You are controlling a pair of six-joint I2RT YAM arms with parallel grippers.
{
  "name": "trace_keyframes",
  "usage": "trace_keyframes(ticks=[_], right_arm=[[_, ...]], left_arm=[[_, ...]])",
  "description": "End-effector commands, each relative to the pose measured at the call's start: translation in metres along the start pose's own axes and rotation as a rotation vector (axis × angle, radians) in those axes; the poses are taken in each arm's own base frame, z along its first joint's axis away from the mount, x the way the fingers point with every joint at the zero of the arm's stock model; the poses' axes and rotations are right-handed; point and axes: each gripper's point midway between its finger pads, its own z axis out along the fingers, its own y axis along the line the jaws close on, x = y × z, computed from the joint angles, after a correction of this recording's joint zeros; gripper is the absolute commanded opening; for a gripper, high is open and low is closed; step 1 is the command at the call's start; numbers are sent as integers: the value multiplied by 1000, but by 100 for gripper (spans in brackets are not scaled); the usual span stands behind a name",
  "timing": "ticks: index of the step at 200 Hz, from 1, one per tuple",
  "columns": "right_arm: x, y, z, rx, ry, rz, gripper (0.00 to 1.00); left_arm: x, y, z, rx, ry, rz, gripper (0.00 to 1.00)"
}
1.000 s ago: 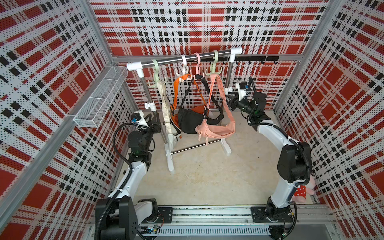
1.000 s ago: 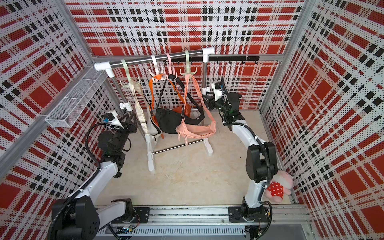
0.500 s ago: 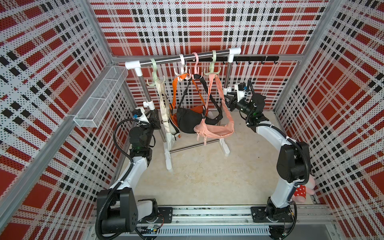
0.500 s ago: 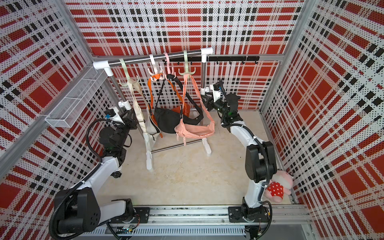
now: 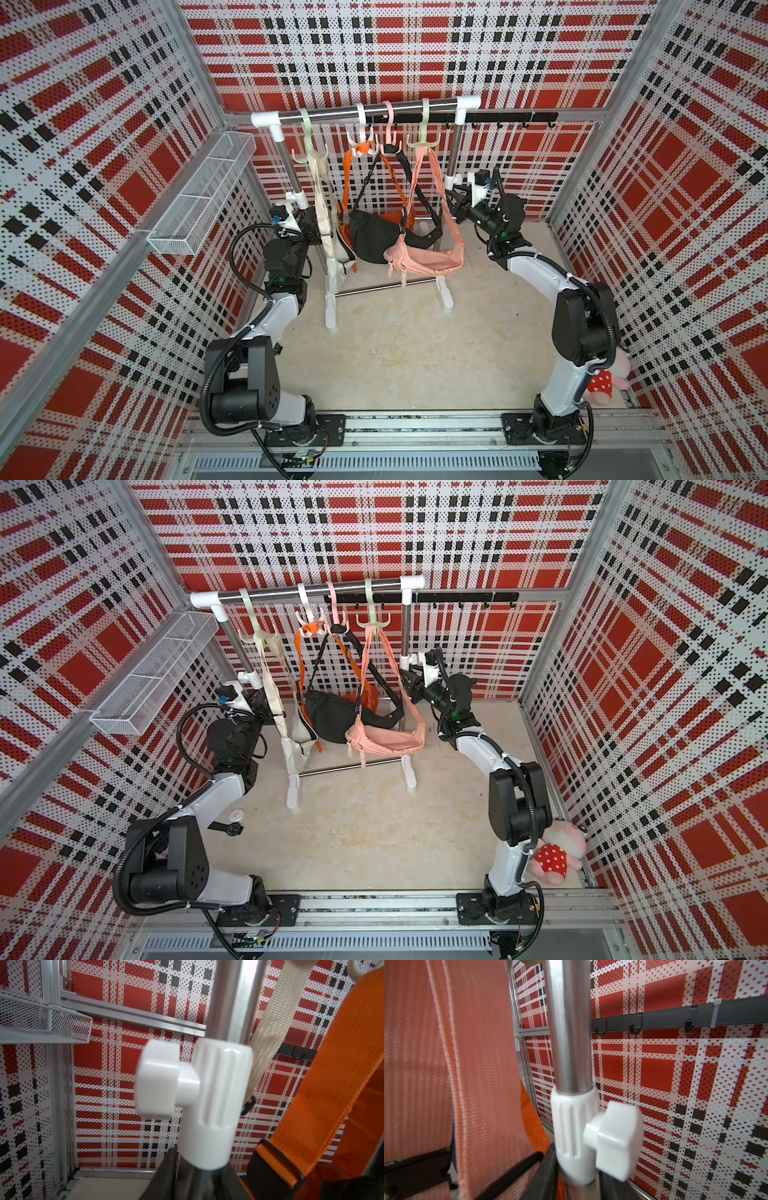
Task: Take the bag off the hook
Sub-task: Move the clothesline to the center of the board.
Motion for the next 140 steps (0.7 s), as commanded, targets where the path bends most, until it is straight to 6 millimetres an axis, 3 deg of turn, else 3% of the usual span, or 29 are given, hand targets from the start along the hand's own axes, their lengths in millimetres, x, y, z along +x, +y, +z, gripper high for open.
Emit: trace_keyframes(ticks=[1,90,140], right_arm=[[-11,13,4,-21,-47,-22,22],[-7,0,24,10,-60,-31,22],[-6,-9,31,39,-73,-36,22]], left_arm=[[-6,-2,16,9,-22,-34,31],[16,6,65,42,-22,-71,31],[16,13,78,38,-37,-74,31]])
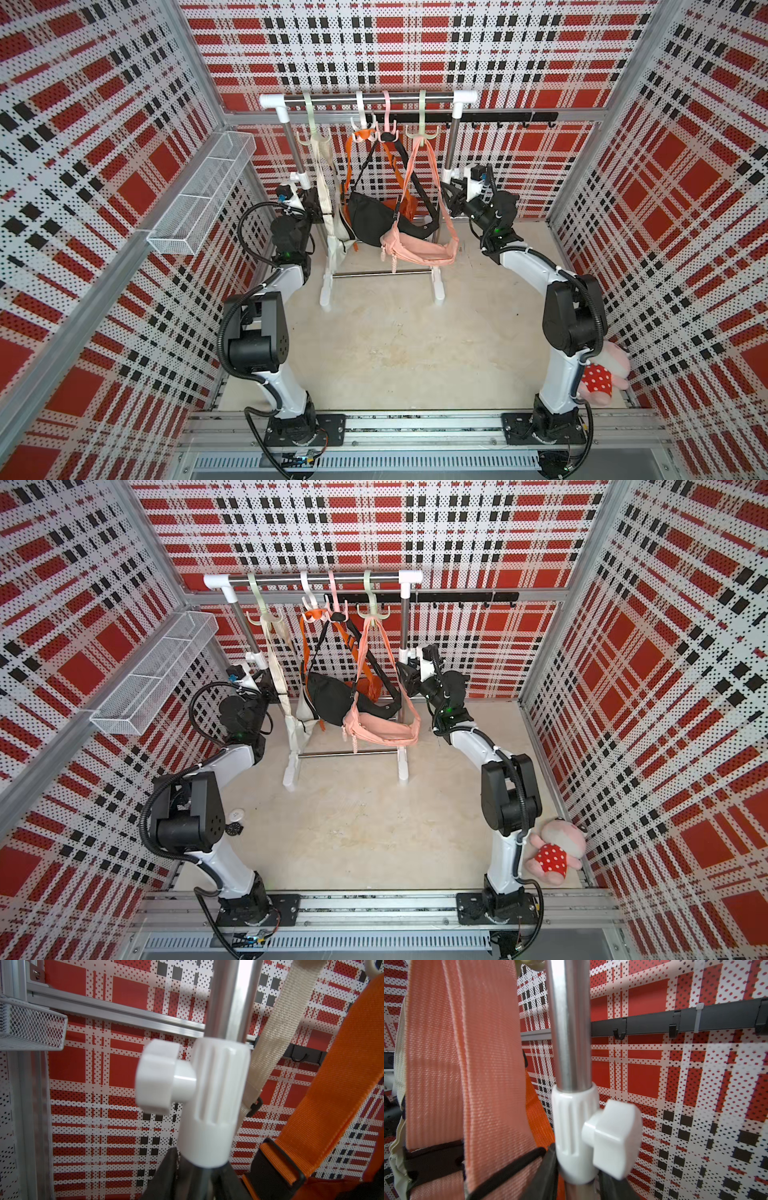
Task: Take the bag off the hook
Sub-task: Move the clothesline to the center of the board.
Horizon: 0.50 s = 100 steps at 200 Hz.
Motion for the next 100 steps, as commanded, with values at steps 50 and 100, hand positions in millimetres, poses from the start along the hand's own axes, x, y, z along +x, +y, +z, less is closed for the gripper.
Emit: trace_keyframes(ticks=[50,100], right_arm=[[-3,4,14,-7,-37,-13,22],[2,2,22,-20,-24,17,23]], left_arm=[[1,3,21,31,-2,-65,31],[4,2,35,66,-7,-75,34]])
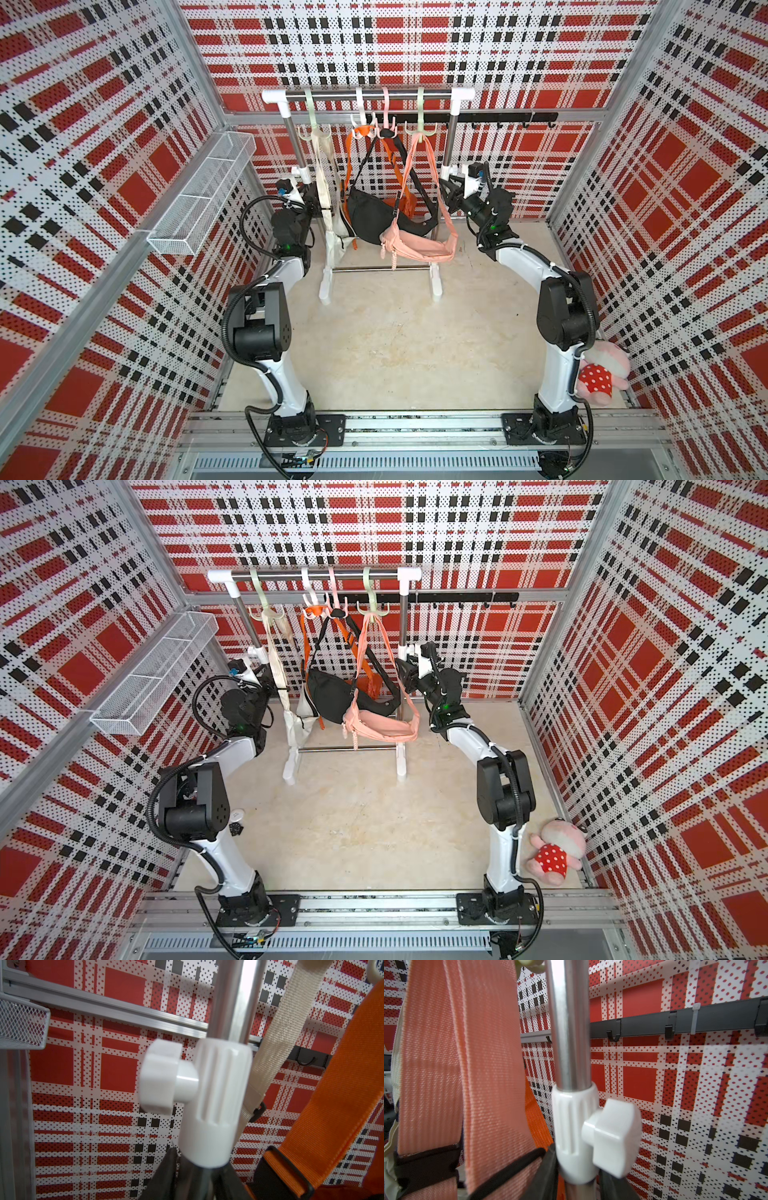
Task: Take the bag off the hook
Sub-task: Move the clothesline to the center of the board.
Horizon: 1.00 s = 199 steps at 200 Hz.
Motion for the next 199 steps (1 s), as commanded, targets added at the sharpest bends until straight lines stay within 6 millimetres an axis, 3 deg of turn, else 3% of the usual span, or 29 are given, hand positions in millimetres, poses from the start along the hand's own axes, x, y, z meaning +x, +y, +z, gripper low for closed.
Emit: trace_keyframes(ticks=[1,22,51,80,148,199], right_arm=[[0,10,7,-40,-11,16,23],[-1,9,8,-30,4,27,25],[-4,2,8,20,67,45,31],[-17,-7,-3,109,64,48,41],[-34,-22,-24,255,114,63,47],[-42,-29,-39,331,121,81,48]], left_arm=[[0,-3,10,40,-2,-49,34],[-4,-2,12,41,-11,-54,38],[-19,1,8,49,-31,-65,51],[-37,20,-2,11,-59,-117,59],[-67,45,-28,-30,-97,-136,61],[-83,26,-24,89,-91,-134,63]])
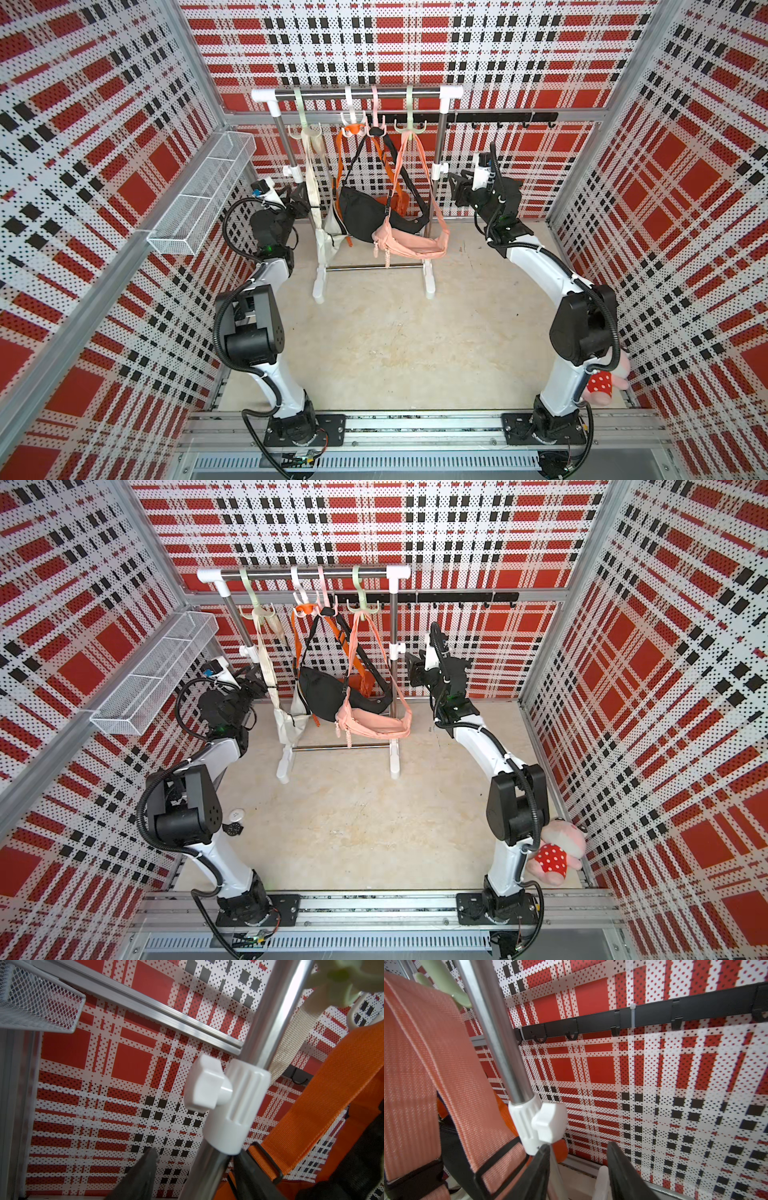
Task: Take the bag off the hook
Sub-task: Move the clothesline to the center of the board, then pick up the bag from the hook.
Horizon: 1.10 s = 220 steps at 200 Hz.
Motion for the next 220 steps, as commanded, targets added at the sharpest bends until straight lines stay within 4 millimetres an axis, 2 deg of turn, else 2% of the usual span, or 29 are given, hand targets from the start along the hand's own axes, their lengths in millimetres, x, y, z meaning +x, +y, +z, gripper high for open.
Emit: trace_keyframes(ticks=[1,33,62,77,97,118,168,220], right_arm=[[-10,-6,-12,52,-1,16,48],[-16,-3,-21,38,-18,33,48],[-19,1,-28,29,-18,33,48],[-23,2,-31,27,-17,30,47],[-27,5,-36,15,-20,29,47],[-35,10,-42,0,-28,25,47],[-41,19,-52,-28,-8,33,46],[-43,29,-63,-49,26,34,46]], left_arm=[[-59,-26,-4,86,-112,32,63],[-55,-37,2,162,-77,13,64],[-65,-43,0,171,-92,9,64],[-73,-34,-2,125,-113,4,65],[-80,-11,-7,47,-132,-25,66],[-89,-2,-13,0,-144,-18,66],[-113,-25,-21,46,-136,17,65],[-127,-35,-30,55,-125,-10,58]])
